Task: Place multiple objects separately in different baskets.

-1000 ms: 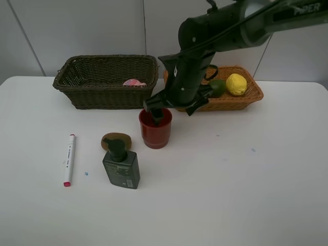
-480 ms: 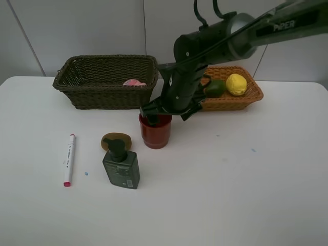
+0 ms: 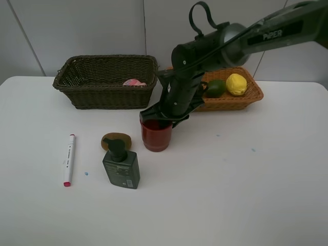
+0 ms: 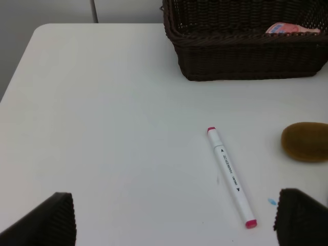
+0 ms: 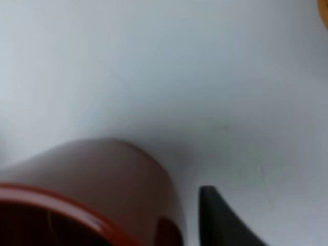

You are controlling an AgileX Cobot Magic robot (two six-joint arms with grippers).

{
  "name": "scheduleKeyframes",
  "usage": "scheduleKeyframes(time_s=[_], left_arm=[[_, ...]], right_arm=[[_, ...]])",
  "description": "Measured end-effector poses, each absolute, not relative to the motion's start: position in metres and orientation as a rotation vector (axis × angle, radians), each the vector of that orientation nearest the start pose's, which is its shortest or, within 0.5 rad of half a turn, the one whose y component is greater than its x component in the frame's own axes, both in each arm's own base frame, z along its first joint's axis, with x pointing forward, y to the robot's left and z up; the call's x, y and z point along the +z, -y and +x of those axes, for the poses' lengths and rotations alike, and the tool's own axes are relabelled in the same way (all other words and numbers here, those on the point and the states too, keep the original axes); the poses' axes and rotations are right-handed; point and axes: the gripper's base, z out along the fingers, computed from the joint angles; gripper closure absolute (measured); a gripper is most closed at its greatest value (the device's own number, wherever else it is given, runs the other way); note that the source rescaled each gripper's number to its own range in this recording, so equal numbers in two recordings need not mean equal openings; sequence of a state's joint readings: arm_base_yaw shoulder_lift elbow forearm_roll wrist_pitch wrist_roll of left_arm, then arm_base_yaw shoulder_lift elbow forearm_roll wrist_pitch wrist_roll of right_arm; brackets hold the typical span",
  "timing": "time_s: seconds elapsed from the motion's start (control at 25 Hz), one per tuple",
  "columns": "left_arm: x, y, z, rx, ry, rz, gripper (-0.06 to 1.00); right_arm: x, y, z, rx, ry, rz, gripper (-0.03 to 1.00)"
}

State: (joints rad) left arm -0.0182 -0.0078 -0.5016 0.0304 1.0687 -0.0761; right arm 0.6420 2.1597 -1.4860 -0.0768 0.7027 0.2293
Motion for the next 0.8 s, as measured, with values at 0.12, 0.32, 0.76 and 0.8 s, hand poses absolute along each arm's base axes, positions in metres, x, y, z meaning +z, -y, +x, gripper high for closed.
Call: scheduleKeyframes(time_s=[0.12, 0.32, 0.76, 0.8], left_arm=[[0.2770, -0.0025, -0.0066, -0.023, -2.042, -0.061, -0.05], [0.2770, -0.0025, -0.0066, -0.023, -2.042, -0.061, -0.05], [0.2770, -0.0025, -0.0066, -0.023, -2.042, -0.061, -0.05], [0.2770, -0.0025, -0.0066, -0.023, -2.042, -0.061, -0.05]], right_arm=[[0.1286, -0.2570, 0.3514, 0.095, -2.783, -0.659, 0.95], [0.1286, -0.2570, 0.3514, 0.095, -2.783, -0.659, 0.97], [0.1294, -0.2570, 0.3514, 0.096, -2.782, -0.658, 0.97], [0.1300, -0.2570, 0.3514, 0.097, -2.781, -0.658, 0.97]])
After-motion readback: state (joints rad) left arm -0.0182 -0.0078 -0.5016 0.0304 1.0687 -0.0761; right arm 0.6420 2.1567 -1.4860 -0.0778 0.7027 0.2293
